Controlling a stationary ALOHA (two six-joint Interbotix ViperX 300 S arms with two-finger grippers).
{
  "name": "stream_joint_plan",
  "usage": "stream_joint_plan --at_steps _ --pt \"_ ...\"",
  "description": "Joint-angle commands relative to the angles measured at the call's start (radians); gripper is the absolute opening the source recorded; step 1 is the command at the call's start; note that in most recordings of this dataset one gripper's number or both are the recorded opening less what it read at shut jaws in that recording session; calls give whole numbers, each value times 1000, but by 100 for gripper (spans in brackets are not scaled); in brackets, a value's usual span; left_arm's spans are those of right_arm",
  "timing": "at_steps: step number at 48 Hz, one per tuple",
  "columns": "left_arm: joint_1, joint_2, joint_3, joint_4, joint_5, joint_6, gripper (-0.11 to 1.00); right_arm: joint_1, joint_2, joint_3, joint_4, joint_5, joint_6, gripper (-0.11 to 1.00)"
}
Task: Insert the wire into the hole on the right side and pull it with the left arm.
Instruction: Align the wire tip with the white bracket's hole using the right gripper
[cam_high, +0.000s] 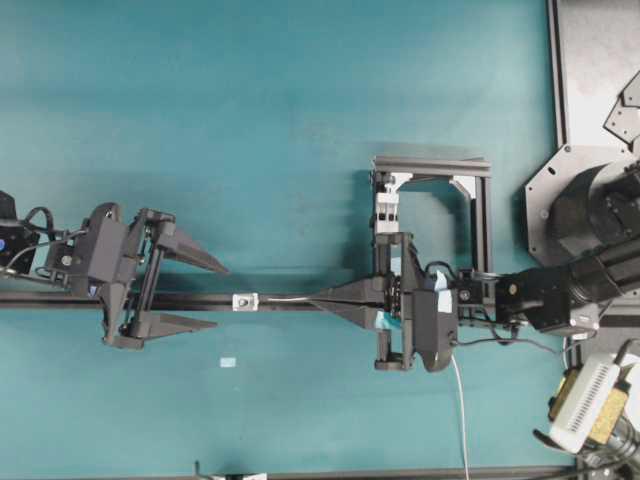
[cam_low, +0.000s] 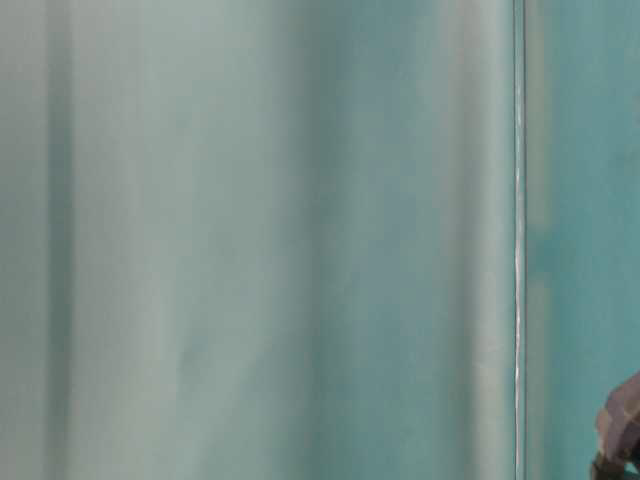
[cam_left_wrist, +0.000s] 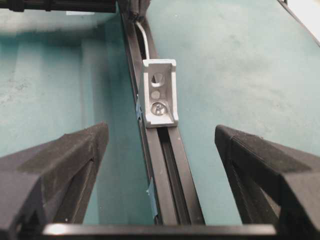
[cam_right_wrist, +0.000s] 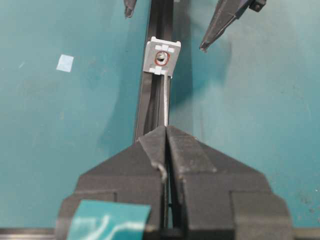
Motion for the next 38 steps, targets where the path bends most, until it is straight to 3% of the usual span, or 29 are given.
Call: stream_joint_plan --at_steps 1,38 --pt "-3 -23 -9 -3 -11 2 80 5 -6 -14 2 -15 3 2" --pt "-2 -23 -9 -3 -11 2 80 5 14 -28 2 -38 3 2"
